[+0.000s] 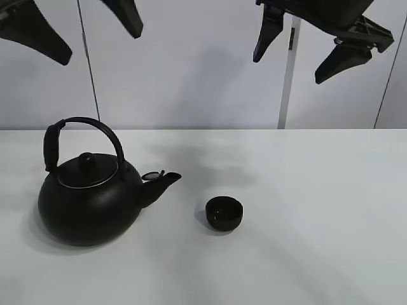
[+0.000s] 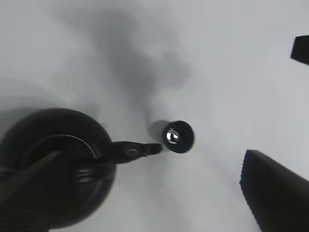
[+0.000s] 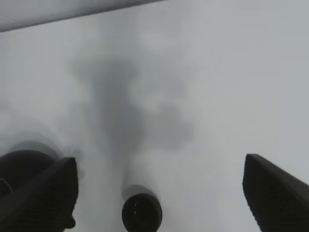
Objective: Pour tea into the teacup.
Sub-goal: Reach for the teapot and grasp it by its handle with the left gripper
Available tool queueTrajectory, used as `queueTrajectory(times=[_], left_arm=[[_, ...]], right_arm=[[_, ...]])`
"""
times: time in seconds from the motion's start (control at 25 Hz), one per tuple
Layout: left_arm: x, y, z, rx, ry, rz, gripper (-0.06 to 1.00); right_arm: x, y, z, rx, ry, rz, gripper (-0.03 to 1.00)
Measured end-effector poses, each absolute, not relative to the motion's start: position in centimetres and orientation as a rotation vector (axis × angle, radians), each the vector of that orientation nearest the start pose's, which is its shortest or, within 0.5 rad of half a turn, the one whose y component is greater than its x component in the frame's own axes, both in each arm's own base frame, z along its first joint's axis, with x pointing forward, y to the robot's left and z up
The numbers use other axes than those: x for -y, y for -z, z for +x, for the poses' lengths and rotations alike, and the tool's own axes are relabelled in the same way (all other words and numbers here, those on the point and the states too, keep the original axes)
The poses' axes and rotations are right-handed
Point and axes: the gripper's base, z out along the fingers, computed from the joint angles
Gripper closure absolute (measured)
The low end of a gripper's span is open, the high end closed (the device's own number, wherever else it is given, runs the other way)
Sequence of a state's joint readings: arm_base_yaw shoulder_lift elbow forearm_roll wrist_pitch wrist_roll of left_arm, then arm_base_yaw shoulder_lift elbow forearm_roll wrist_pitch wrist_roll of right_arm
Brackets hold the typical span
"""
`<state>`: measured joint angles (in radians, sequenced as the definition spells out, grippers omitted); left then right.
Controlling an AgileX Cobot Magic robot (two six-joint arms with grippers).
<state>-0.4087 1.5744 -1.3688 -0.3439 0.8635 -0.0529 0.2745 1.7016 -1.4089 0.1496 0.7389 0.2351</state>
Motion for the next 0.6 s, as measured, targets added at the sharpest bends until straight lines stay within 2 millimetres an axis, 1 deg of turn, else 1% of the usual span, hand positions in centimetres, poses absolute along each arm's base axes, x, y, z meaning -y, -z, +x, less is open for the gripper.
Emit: queueTrajectory(times=[0.08,0.16,0.24,0.32,0.4,0.44,0.48,0.6], left_arm=[[15.3,-31.9,28.3,-2.494,0.49,0.346,0.25],[14.8,-30.3,26.0,-2.446,0.443,0.394,0.25],[14.1,-28.6,24.1,-2.405,0.426,0.407,0.25],[13.2,-26.9,22.9,-2.359,0.387,0.423,0.25],[12.4,-25.6,22.1,-2.252,0.345,0.45,0.25],[12.0,-24.6,21.6,-2.219,0.332,0.463,0.25],[11.7,-23.5,21.2,-2.167,0.332,0.462,0.25],[11.1,-21.2,20.2,-2.061,0.344,0.446,0.25]], right_arm=[[-11.2,-29.7,36.5,-2.504,-0.384,0.053,0.33],[-11.2,-29.9,36.8,-2.467,-0.391,0.056,0.33],[-11.2,-30.1,37.0,-2.437,-0.395,0.059,0.33],[-11.3,-30.3,37.1,-2.41,-0.4,0.061,0.33],[-11.3,-30.4,37.3,-2.393,-0.403,0.062,0.33],[-11.3,-30.4,37.3,-2.382,-0.405,0.063,0.33],[-11.3,-30.5,37.4,-2.374,-0.406,0.063,0.33],[-11.3,-30.6,37.5,-2.359,-0.408,0.065,0.33]])
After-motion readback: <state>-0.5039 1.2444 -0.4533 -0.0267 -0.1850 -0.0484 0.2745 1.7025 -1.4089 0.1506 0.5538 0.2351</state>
